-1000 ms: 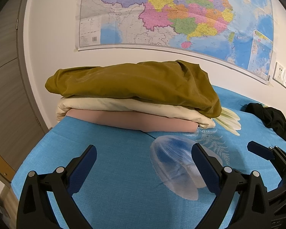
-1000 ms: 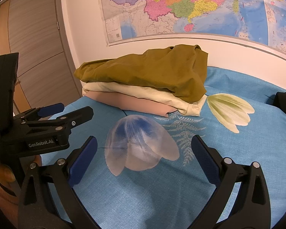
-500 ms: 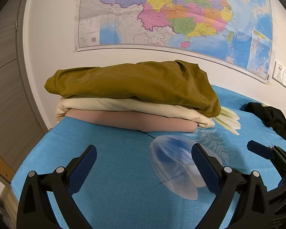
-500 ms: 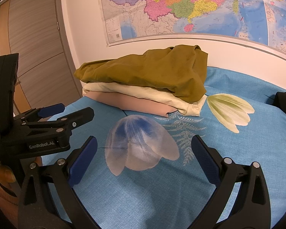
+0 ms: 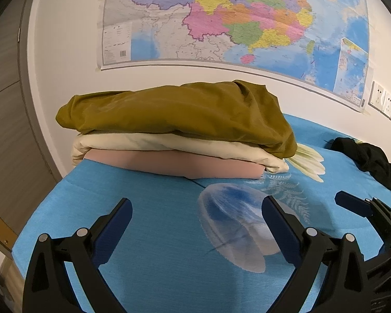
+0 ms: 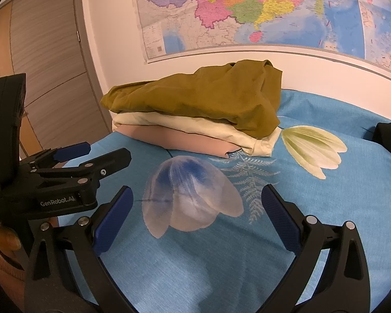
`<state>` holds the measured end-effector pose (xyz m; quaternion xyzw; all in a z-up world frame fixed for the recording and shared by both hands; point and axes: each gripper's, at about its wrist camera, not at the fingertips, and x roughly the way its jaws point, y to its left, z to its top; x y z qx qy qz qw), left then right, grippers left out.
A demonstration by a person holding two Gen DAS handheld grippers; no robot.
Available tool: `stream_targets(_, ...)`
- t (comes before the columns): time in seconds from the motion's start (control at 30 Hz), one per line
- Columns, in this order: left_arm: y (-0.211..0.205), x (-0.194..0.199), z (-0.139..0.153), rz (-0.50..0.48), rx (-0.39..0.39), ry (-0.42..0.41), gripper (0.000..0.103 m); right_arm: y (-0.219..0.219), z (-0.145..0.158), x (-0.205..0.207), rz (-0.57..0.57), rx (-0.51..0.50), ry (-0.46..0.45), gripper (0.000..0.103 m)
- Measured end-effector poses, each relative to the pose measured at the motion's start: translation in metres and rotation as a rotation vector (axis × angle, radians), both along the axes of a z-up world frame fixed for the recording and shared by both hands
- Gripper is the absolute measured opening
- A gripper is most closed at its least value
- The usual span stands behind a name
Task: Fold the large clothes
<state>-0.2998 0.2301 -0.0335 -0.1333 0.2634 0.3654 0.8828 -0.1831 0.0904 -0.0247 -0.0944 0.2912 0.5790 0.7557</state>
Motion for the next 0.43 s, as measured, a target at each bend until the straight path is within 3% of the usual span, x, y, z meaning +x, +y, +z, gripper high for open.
stream_targets(0.23,-0.012,0.012,0.003,-0.029,0.019,-0.009,0.096,-0.021,0.0,0.012,-0.05,0.01,0.012,0.097)
stream_targets(0.43,-0.033,0.045,-0.006,-0.193,-0.055,-0.005,0.096,-0.066,-0.003,0.037,-0.181,0.002,0.025,0.097)
